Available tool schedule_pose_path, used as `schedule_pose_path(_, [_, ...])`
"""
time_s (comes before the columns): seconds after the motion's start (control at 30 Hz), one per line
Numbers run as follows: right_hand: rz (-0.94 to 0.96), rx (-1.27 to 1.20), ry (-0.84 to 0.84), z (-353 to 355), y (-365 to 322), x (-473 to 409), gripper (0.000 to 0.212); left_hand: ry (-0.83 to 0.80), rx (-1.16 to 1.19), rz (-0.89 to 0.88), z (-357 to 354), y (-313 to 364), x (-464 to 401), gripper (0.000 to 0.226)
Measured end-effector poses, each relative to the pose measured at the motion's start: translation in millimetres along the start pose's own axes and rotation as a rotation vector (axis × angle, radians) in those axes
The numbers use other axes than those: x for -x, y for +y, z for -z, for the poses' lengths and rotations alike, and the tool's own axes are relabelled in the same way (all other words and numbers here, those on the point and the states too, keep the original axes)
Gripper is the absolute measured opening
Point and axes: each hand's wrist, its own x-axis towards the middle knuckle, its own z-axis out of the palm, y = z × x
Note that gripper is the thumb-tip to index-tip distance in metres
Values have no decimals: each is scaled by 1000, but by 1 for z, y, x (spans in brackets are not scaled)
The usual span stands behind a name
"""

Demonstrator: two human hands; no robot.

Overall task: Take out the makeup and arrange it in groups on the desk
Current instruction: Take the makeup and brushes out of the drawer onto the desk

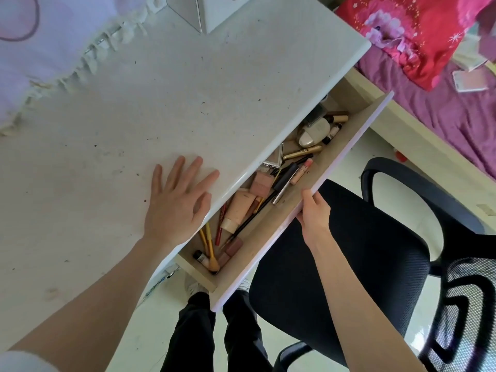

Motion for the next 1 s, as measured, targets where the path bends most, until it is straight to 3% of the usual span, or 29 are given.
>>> schedule_pose_path(0.2, [150,291,57,1,7,6,11,0,-13,11,1,2,2,45])
schedule_pose_path(0.27, [103,375,9,-1,15,13,26,-3,-27,20,0,4,3,46])
schedule_pose_path(0.4, [-46,376,-76,-8,28,23,17,-13,-35,83,-4,16,10,50])
schedule_pose_path(0.67, [26,412,-50,-7,26,23,15,-10,-57,79,-5,17,12,52])
schedule_pose_path(1.0, [-24,370,-56,5,36,21,12,-4,-63,82,-5,17,11,51])
